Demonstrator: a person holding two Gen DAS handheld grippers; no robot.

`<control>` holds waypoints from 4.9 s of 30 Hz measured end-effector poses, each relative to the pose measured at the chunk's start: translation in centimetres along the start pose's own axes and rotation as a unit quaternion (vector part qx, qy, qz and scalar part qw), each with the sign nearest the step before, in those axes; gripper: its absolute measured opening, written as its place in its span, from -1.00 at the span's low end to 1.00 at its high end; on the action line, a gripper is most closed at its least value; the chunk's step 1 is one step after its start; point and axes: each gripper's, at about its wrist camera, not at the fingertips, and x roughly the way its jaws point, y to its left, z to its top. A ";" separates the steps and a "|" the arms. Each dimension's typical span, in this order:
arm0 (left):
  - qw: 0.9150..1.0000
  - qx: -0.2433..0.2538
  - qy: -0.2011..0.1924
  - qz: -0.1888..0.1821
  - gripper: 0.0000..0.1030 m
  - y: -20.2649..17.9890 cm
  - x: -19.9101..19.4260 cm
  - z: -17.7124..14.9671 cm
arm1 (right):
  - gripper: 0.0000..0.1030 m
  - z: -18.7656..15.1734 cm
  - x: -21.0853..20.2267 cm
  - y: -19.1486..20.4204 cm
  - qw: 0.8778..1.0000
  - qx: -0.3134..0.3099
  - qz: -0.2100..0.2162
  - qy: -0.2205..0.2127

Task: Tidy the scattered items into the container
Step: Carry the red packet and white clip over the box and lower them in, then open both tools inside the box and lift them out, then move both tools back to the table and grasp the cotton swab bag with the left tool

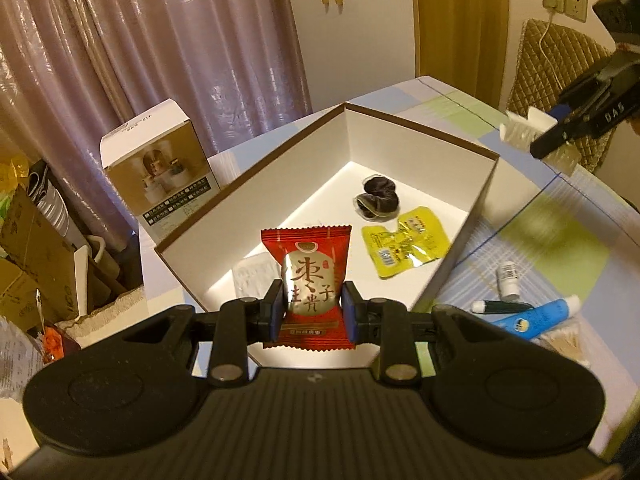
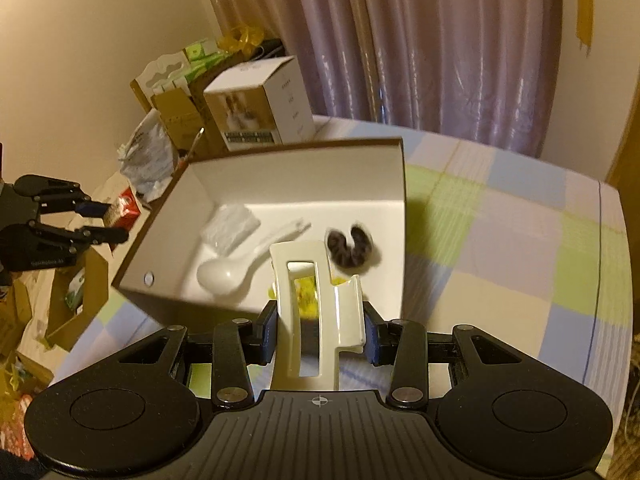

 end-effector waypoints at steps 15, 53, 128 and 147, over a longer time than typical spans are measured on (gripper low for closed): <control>0.998 0.011 0.027 -0.059 -0.51 0.0 8.8 4.3 | -0.15 4.2 9.4 -0.3 0.999 -0.020 -0.022 0.034; 0.990 -0.070 0.107 -0.065 -0.12 0.0 17.7 2.7 | -0.14 2.5 13.3 -0.3 0.984 -0.140 -0.074 0.084; 0.987 -0.141 0.071 -0.012 0.92 -10.1 -0.2 -5.7 | 0.95 -14.9 -1.6 2.3 0.995 0.064 -0.076 0.027; 0.986 -0.092 0.109 -0.088 0.91 -20.9 3.9 -8.4 | 0.95 -25.7 -0.2 1.8 0.983 0.084 -0.124 0.103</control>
